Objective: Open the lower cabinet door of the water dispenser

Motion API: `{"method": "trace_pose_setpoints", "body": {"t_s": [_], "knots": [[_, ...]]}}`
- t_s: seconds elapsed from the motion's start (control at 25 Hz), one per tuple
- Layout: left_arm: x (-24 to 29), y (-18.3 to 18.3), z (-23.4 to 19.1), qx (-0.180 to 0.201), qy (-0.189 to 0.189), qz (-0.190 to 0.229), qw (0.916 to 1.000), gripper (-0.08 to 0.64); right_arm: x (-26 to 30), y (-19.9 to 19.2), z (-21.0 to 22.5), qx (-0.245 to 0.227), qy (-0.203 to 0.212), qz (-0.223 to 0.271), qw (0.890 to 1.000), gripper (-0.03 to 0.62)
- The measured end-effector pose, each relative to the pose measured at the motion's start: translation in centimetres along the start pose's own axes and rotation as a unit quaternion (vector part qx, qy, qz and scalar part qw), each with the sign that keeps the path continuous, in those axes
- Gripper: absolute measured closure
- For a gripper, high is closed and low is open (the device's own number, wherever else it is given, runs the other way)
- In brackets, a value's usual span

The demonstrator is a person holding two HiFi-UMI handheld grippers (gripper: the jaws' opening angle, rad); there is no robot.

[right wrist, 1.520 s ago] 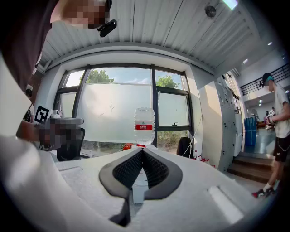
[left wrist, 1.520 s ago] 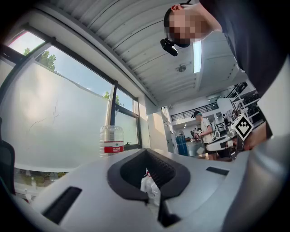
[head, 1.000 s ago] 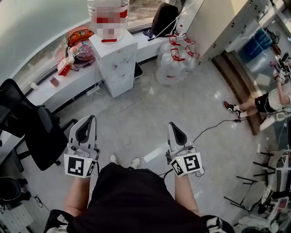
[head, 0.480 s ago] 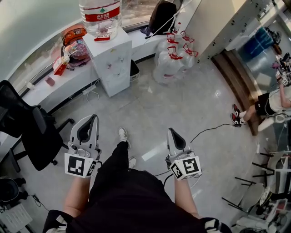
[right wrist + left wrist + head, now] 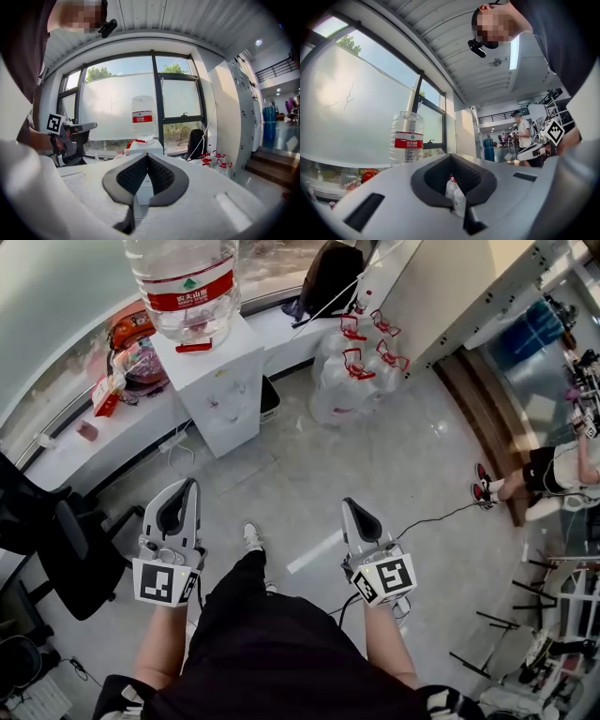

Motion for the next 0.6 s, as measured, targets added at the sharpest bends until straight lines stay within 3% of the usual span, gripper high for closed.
{"method": "trace_pose_setpoints", "body": {"t_s": [0.28, 0.48, 0.6], "knots": [[6.3, -0.4, -5.5, -0.012, 0.004, -0.005, 0.9999, 0.552, 8.5, 2.7, 2.8, -0.006, 0.014, 0.000, 1.000, 0.588], [8.8, -1.0, -6.5, -0.007, -0.010, 0.002, 0.9999, 0.552, 12.0, 2.7, 3.5, -0.008, 0.025, -0.008, 1.000, 0.588], [9.7, -1.4, -6.7, -0.025, -0.005, -0.004, 0.9997, 0.552, 13.3, 3.0, 3.8, -0.016, 0.035, -0.004, 0.999, 0.588]]}}
Point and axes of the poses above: the fingertips, and each gripper's own axes: x forward along the fingers, z to its right, y out of its top, the point moved 3 cm from there along -x, backward along the fingers, and after that the axes turned 12 degrees about -x, right-handed, at the moved point
